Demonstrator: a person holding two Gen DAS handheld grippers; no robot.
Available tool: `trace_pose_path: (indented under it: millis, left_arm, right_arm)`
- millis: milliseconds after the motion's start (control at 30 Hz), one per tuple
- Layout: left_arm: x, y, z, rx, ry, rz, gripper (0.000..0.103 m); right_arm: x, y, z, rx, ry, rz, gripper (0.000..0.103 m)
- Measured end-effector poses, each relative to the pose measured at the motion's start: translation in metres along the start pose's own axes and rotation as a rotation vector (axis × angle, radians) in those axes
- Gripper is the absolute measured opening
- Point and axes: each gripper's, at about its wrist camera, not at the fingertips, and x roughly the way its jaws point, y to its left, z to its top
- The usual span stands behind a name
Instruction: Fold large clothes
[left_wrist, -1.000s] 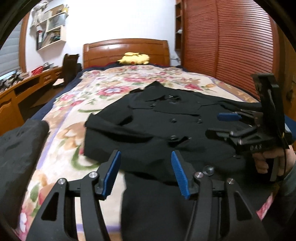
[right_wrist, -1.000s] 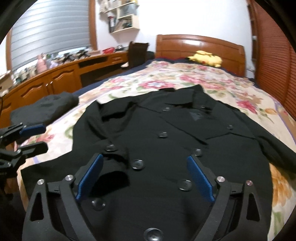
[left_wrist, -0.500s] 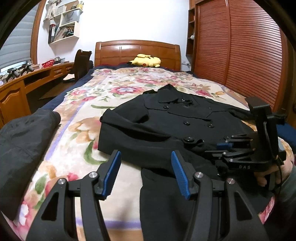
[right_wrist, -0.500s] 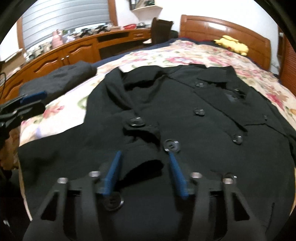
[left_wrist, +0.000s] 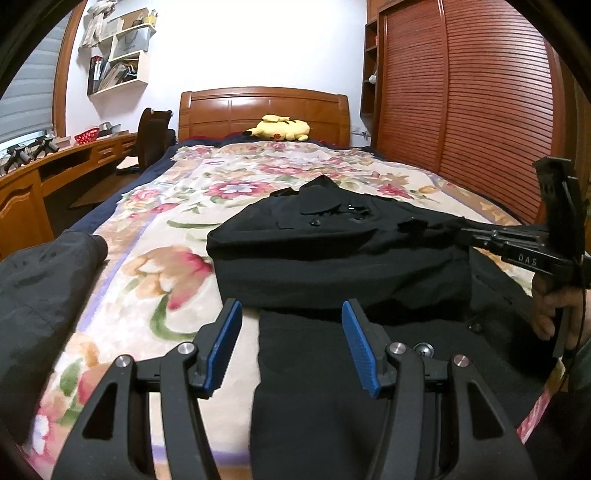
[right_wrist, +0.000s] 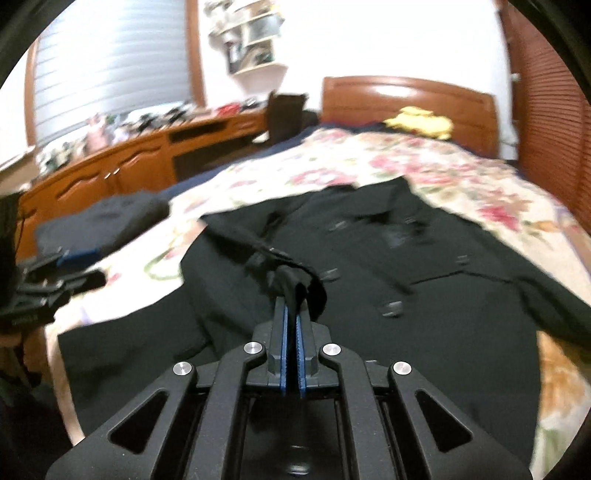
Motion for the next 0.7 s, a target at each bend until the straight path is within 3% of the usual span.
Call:
trace_pose_path:
  millis: [133, 233, 367, 500, 567, 600, 633, 700]
  left_arm:
    - [-0.001, -0.007, 0.004, 0.007, -0.013, -0.017, 0.055]
    - [-0.002, -0.013, 0.007, 0.011, -0.028, -0.036, 0.055]
    - [-0.002, -0.018, 0.01, 0.012, -0.031, -0.046, 0.055]
    - [0.001, -0.018, 0.011, 0.008, -0.028, -0.047, 0.055]
    - [0.002, -0.019, 0.011, 0.008, -0.024, -0.046, 0.055]
    - [0.003, -0.019, 0.01, 0.008, -0.022, -0.046, 0.055]
    - [0.004, -0.019, 0.009, 0.009, -0.019, -0.047, 0.055]
    - [0.006, -0.019, 0.008, 0.012, -0.01, -0.047, 0.055]
  right_arm:
    - [-0.016, -0.026, 0.005, -0.033, -0.005, -0.161, 0.0]
    - [-0.034, -0.052, 0.012, -0.011, -0.027, -0.236, 0.0]
    - [-0.036, -0.077, 0.014, 0.027, 0.025, -0.232, 0.0]
    - [-0.022, -0.073, 0.011, 0.031, 0.05, -0.19, 0.001]
    - [-0.003, -0.061, 0.009, 0.003, 0.098, -0.175, 0.023]
    - [0.004, -0.058, 0.009, -0.004, 0.108, -0.166, 0.045]
    - [0.013, -0.054, 0.007, -0.01, 0.126, -0.153, 0.061]
    - [0.036, -0.046, 0.005, -0.008, 0.171, -0.123, 0.064]
